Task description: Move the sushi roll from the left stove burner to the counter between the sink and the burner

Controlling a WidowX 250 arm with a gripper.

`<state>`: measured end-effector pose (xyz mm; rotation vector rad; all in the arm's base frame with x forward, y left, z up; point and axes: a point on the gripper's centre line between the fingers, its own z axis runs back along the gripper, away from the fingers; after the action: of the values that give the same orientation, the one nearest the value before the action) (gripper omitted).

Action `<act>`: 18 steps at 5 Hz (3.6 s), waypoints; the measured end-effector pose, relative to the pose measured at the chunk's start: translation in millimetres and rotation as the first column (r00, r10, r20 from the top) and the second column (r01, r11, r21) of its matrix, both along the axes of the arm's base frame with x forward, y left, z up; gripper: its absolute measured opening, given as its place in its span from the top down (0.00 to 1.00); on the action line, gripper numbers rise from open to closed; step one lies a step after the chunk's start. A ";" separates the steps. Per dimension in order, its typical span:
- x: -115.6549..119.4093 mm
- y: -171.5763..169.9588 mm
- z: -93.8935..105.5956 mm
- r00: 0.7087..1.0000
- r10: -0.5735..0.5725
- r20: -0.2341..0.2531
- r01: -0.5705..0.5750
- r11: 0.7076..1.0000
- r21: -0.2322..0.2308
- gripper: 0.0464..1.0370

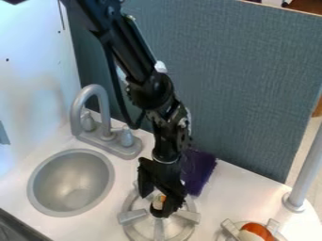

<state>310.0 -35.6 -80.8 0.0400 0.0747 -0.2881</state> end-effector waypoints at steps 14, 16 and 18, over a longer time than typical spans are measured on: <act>-57.2 79.9 -33.3 0.997 0.005 -0.074 0.002 0.996 0.089 0.50; -65.0 91.4 -41.4 0.989 0.100 -0.111 -0.095 0.994 0.052 0.14; -63.1 84.1 -0.4 0.995 0.099 -0.013 -0.099 0.995 -0.008 0.03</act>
<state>246.8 48.4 -81.2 0.0256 0.0872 -0.1894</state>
